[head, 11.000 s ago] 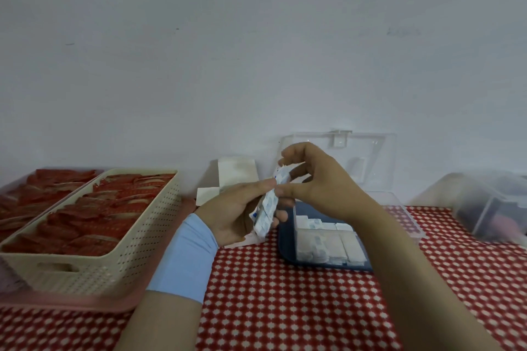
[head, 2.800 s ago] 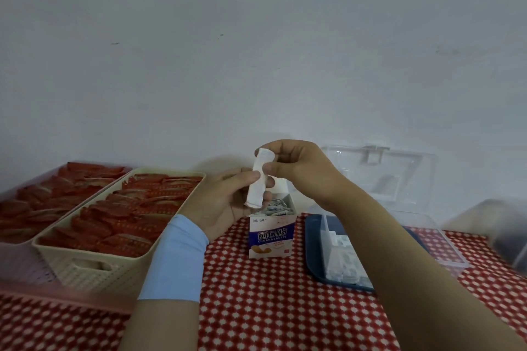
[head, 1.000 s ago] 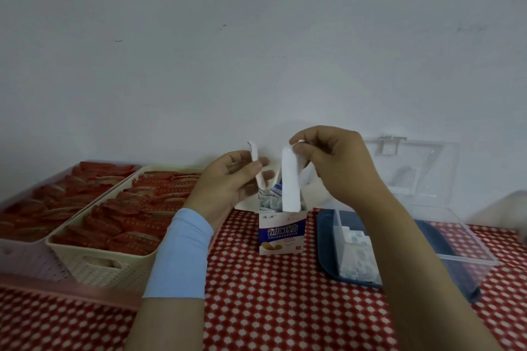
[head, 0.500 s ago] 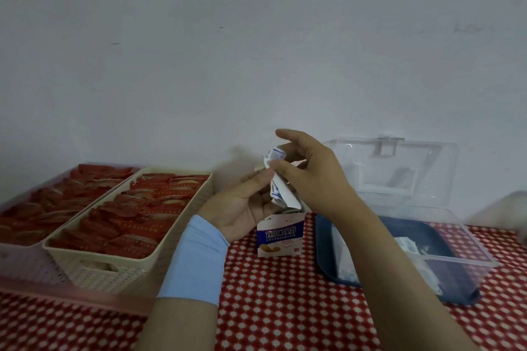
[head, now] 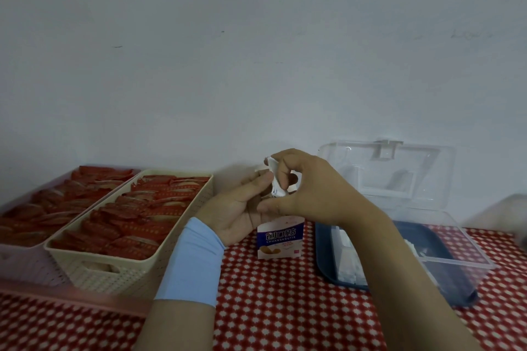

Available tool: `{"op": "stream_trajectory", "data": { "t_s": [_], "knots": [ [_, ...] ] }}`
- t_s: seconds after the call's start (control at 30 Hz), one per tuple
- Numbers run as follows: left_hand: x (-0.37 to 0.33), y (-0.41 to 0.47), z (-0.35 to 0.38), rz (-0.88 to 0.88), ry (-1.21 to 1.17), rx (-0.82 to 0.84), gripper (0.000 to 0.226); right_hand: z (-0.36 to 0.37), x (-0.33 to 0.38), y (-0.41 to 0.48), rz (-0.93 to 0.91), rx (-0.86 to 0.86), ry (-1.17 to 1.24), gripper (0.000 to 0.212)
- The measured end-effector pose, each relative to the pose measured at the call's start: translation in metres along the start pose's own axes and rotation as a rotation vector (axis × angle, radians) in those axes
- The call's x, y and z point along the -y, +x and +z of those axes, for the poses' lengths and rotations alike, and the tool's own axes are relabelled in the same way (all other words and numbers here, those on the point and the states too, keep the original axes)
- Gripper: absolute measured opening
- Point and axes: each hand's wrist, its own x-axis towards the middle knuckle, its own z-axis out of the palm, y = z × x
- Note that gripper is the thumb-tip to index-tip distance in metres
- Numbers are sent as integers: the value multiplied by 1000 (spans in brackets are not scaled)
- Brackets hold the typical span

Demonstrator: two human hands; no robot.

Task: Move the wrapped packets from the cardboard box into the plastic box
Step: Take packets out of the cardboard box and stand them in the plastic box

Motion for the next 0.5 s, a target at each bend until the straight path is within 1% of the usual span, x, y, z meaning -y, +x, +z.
{"op": "stream_trajectory", "data": {
  "t_s": [0.1, 0.2, 0.23, 0.3, 0.33, 0.37, 0.43, 0.47, 0.5],
  "knots": [
    [0, 0, 1, -15, -36, 11, 45, 0, -2, 1, 2, -1, 7, 41],
    [-1, 0, -1, 3, -21, 3, 28, 0, -2, 0, -13, 43, 13, 41],
    [-1, 1, -3, 13, -9, -11, 27, -1, -3, 0, -6, 60, 29, 39],
    [-3, 2, -8, 31, 3, -45, 31, -5, -5, 0, 25, 102, 103, 29],
    [-4, 3, -11, 42, -5, -69, 33, -8, -7, 0, 35, 104, 137, 20],
    [-6, 4, -14, 55, -14, -104, 34, -11, -12, 1, 40, 69, 132, 11],
    [-9, 4, -20, 87, -28, -190, 33, -14, -24, 6, 59, -68, -44, 8],
    [-11, 4, -23, 109, -28, -223, 35, -15, -29, 7, 83, -99, -162, 9],
    [-12, 3, -26, 131, -21, -246, 39, -14, -33, 9, 115, -83, -258, 11]
  ]
}}
